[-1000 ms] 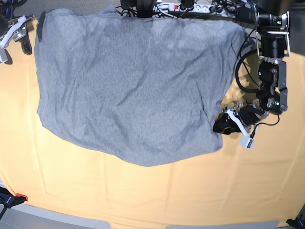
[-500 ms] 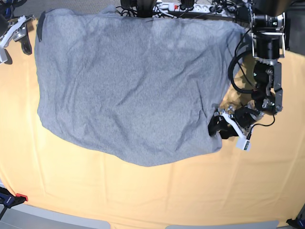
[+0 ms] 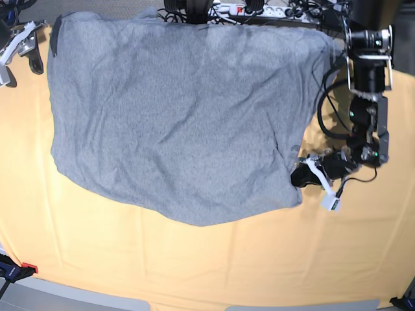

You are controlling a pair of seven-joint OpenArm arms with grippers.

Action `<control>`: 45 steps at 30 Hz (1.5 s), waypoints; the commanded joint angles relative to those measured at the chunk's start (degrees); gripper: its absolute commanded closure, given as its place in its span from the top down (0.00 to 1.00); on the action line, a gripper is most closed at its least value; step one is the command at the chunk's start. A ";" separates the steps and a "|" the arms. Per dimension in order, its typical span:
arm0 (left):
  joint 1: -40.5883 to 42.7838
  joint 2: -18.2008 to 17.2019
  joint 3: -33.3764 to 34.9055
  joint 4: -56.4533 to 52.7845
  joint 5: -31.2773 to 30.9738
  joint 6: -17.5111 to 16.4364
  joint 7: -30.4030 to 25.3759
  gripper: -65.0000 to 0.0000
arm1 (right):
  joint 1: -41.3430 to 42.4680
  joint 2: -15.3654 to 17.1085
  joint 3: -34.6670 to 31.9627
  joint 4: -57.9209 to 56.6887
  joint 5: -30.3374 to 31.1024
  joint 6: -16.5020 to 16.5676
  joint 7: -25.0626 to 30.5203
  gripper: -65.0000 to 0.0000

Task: Layout the t-shirt on the table in an organized manner, then fold the t-shirt properly
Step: 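Pull the hem corner toward the robot with the left gripper, then release, then move the right gripper to the shirt's side edge and grasp it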

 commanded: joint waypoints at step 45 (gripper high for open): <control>-23.23 -15.19 19.96 0.76 -10.47 -4.00 9.86 0.00 | 7.06 0.76 0.07 0.66 5.35 0.70 4.70 0.60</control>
